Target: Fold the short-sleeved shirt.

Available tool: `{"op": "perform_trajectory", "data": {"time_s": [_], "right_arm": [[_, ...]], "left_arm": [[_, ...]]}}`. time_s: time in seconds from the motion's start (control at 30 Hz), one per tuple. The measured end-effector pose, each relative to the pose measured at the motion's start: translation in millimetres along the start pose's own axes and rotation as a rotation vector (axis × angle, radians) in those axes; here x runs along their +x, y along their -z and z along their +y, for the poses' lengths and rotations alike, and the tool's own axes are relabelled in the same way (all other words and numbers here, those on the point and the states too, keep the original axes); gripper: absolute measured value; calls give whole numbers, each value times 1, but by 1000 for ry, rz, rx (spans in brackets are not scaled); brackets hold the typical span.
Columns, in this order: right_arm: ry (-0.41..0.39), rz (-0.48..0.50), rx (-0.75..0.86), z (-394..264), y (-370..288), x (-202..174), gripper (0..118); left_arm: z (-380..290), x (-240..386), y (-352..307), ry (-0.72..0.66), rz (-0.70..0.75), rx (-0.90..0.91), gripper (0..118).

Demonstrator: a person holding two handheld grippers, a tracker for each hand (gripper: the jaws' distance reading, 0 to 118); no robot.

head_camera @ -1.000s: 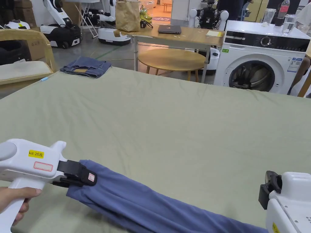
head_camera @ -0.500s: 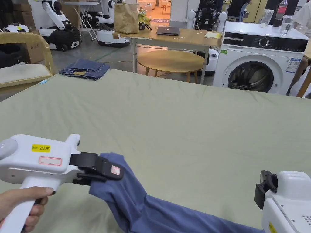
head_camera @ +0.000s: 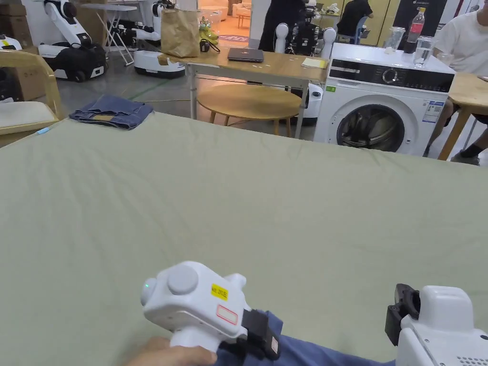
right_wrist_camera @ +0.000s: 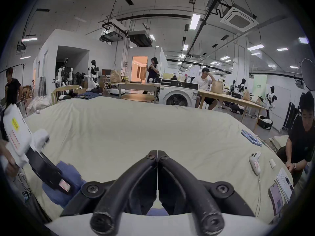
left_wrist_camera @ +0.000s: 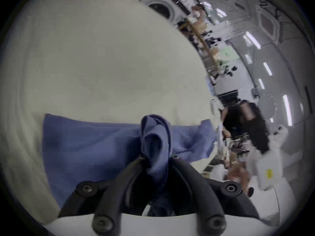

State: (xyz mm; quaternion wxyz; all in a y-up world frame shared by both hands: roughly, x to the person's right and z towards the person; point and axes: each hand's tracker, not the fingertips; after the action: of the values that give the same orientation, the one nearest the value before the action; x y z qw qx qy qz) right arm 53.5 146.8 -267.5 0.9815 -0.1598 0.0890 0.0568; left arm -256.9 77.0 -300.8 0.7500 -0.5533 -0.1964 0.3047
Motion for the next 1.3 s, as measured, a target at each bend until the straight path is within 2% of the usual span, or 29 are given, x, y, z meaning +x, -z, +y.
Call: {"op": "perform_trajectory", "data": {"time_s": [0.07,0.17,0.2,0.27,0.3,0.37,0.47,0.5,0.53,0.6,0.63,0.77,0.87,0.97,1.1,1.13,1.2,1.3], "right_arm": [[7,-7,-7,-3,0,3,0],[19,-14,-22,-6,0,7,0],[20,-15,-23,-7,0,7,0],[22,-18,-24,-7,-1,8,0],[23,-18,-24,-7,-1,8,0],[27,-14,-11,-8,-3,9,0],[23,-17,-3,-8,-2,10,0],[25,-14,0,-8,-2,10,0],[27,-12,-1,-7,-2,10,0],[28,-8,0,-7,-2,10,0],[33,-4,3,-8,-2,10,0],[45,10,5,-8,-2,8,0],[37,18,3,-8,-1,5,0],[28,25,0,-9,0,4,0],[22,25,3,-9,-2,3,0],[20,23,4,-10,-2,4,0],[21,18,0,-12,-3,4,0],[22,16,-10,-14,-2,5,0]], "left_arm": [[-1,1,17,18,55,-15,9],[0,-3,22,-36,27,-9,12],[1,-4,19,-68,-33,-3,22],[1,0,12,-70,-115,-3,50],[-2,7,5,-39,-90,5,58],[-3,15,-6,44,-41,24,58],[-7,17,-27,19,-120,43,58],[-8,15,-35,-1,-158,70,56],[-9,14,-41,-4,-183,93,48],[-9,12,-52,25,-202,142,17],[-10,11,-53,35,-192,160,13],[-12,1,-42,27,-69,170,9],[-12,-5,-19,29,1,110,8],[-19,-3,7,54,-41,20,8],[-27,1,25,25,-267,15,8],[-28,4,27,48,-283,29,8],[-29,10,38,120,-248,44,8],[-28,-1,58,35,-145,-15,5]]}}
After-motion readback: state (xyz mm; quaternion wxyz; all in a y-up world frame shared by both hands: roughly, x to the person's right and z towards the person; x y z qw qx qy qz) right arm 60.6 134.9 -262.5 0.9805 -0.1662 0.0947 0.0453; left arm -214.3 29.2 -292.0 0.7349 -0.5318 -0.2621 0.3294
